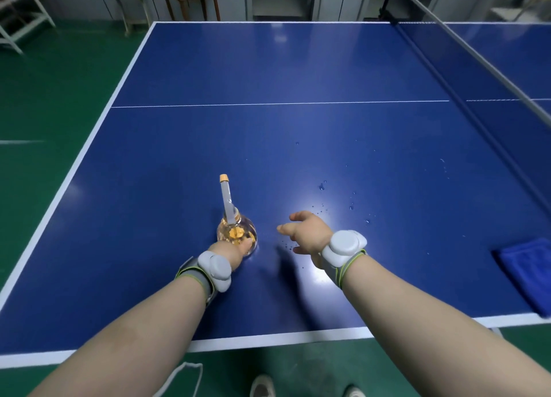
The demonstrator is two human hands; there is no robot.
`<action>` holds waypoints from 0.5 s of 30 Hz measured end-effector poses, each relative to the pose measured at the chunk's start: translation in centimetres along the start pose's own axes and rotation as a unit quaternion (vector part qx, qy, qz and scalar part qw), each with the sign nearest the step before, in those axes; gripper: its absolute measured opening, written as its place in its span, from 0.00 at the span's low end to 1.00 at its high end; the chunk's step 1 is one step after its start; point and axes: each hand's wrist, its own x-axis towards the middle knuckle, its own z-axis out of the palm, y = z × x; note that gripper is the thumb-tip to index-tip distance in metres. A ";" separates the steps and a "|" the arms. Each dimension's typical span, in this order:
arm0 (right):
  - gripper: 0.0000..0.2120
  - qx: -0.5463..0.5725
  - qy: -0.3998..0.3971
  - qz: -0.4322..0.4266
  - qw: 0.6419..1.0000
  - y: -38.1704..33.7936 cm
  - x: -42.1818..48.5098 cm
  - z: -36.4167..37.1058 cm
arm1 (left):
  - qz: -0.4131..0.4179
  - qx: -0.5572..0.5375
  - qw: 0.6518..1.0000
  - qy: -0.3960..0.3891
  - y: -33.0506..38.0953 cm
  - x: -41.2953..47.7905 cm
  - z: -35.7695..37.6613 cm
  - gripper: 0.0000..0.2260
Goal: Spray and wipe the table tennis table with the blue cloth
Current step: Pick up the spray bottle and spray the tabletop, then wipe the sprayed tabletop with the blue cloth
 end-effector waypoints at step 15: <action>0.08 0.093 0.020 0.064 0.993 9.6 -1.9 -18.7 | 0.193 -0.058 0.978 -0.052 11.4 -5.7 14.6 0.05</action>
